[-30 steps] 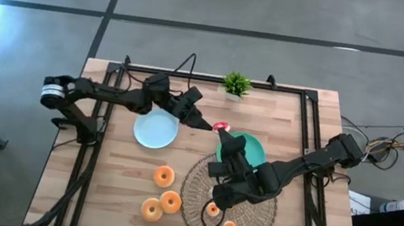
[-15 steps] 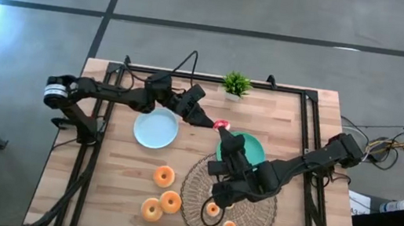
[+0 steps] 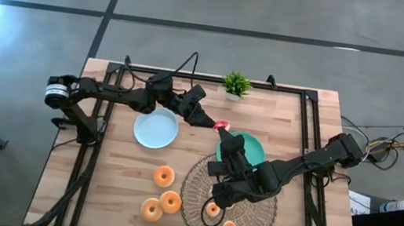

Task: Pick & Place donuts
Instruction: Put the small orange donut on the green plate

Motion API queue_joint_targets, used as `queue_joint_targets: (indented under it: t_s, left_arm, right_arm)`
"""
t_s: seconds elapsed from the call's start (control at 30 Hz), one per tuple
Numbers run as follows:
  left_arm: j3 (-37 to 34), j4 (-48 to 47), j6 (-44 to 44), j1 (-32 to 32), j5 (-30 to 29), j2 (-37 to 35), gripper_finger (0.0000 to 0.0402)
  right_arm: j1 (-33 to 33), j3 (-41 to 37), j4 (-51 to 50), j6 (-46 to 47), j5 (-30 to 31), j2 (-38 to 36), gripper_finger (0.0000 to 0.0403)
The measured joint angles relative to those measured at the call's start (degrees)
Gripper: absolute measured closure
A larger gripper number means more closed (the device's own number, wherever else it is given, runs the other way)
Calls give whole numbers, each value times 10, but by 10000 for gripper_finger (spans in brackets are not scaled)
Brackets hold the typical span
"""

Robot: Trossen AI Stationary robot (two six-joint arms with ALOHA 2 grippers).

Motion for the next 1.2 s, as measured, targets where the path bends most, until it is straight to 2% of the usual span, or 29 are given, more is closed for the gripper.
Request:
queue_joint_targets:
  t_s: [0.27,0.73,1.2]
  left_arm:
    - [11,1,-6,-4,-6,10,262]
    - [17,1,-5,-8,5,19,262]
    - [16,9,-4,-9,3,30,262]
  right_arm:
    - [0,0,0,-1,-21,-1,385]
    - [-2,0,0,-21,-13,-1,385]
    - [-3,0,-1,0,-11,-2,385]
